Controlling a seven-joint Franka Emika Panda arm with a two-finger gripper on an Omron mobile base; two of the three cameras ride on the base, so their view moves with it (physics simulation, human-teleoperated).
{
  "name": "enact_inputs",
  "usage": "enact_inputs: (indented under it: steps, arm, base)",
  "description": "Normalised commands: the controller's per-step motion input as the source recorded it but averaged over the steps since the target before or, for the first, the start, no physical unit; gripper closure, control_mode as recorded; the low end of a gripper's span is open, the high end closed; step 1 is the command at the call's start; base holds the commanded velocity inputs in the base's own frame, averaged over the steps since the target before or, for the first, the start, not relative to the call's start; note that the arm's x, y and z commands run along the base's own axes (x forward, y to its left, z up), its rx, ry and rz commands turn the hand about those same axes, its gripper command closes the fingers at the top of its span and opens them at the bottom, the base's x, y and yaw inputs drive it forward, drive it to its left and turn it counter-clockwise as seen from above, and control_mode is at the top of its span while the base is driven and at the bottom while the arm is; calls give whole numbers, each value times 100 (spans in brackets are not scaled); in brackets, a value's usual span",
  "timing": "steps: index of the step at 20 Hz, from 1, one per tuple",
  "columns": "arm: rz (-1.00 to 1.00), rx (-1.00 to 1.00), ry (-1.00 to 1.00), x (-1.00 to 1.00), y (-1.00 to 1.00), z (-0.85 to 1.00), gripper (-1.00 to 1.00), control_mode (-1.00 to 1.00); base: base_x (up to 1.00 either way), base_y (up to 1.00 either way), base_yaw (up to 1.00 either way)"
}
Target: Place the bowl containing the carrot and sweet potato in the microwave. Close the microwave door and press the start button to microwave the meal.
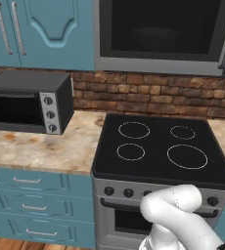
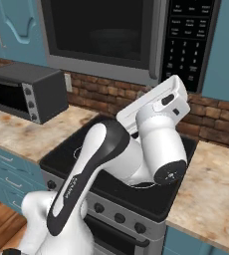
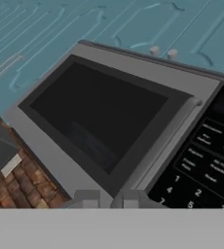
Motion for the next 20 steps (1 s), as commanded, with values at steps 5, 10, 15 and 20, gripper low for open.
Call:
enact_inputs:
  steps: [5, 10, 15, 20]
  arm:
    - [0, -10, 0, 40, -5, 0, 100, -100]
    - [0, -17, 0, 36, -16, 0, 100, -100]
    - [0, -23, 0, 28, -12, 0, 100, -100]
    - [-3, -17, 0, 29, -12, 0, 100, -100]
  base:
    - [0, 0, 0]
    - [0, 0, 0]
    - [0, 0, 0]
    - [0, 0, 0]
